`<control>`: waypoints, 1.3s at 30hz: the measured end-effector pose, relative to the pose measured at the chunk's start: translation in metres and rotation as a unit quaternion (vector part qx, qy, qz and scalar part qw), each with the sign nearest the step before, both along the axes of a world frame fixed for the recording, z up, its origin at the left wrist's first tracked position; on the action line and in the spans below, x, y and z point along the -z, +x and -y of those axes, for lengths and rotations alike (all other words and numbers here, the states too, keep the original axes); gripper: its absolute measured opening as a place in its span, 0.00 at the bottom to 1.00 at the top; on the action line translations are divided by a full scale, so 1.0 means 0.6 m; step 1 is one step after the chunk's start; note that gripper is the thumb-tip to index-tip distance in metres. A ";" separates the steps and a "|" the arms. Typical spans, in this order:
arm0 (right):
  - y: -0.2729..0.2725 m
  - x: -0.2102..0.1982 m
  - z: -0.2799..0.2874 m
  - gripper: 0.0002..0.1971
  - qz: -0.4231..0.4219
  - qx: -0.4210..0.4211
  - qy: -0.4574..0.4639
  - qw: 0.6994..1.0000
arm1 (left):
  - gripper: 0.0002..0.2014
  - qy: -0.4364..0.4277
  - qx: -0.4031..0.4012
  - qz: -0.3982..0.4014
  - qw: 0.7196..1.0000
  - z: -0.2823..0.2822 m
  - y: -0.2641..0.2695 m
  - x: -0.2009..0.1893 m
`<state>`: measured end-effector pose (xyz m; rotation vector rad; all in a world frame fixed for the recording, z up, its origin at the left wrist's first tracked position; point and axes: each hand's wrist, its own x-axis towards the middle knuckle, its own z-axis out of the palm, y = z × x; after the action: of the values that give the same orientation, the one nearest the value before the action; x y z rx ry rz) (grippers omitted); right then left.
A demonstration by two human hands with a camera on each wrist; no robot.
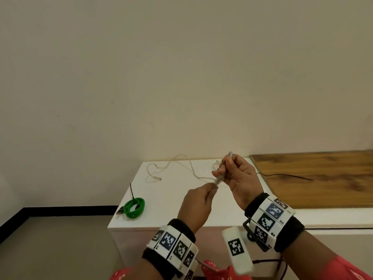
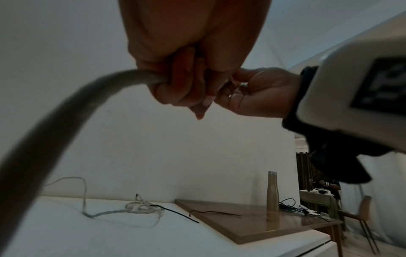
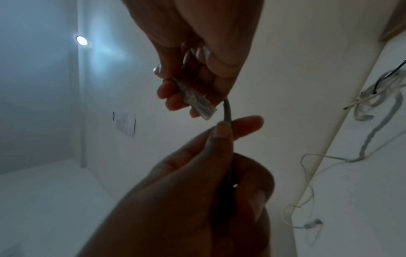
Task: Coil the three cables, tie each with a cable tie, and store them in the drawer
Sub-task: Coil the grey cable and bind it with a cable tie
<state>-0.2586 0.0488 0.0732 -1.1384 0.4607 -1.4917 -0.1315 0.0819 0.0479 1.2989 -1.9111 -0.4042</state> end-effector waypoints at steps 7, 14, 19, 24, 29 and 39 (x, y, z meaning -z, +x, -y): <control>0.007 0.009 -0.007 0.08 -0.084 0.088 -0.037 0.992 | 0.17 0.057 0.014 -0.005 0.998 -0.026 -0.007 0.002; 0.015 0.011 -0.015 0.08 -0.132 0.084 -0.036 0.987 | 0.13 0.088 0.012 0.002 0.996 -0.028 -0.006 -0.004; 0.023 0.022 -0.024 0.09 -0.297 0.122 -0.124 0.939 | 0.12 0.119 -0.012 0.016 0.993 -0.032 0.003 0.003; 0.022 0.026 -0.033 0.09 -0.444 0.112 -0.182 0.870 | 0.13 0.127 -0.040 0.025 0.991 -0.035 0.007 0.006; 0.037 0.026 -0.044 0.12 -0.526 0.057 -0.151 0.835 | 0.14 0.133 -0.044 0.035 0.990 -0.038 0.015 0.005; 0.020 0.047 -0.032 0.16 -0.720 0.092 -0.231 0.648 | 0.06 0.146 -0.002 0.108 0.983 -0.034 0.057 0.003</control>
<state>-0.2465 0.0681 0.0449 -2.6818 1.3170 -0.4857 -0.0975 0.1023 0.0464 1.5920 -2.0857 -0.5793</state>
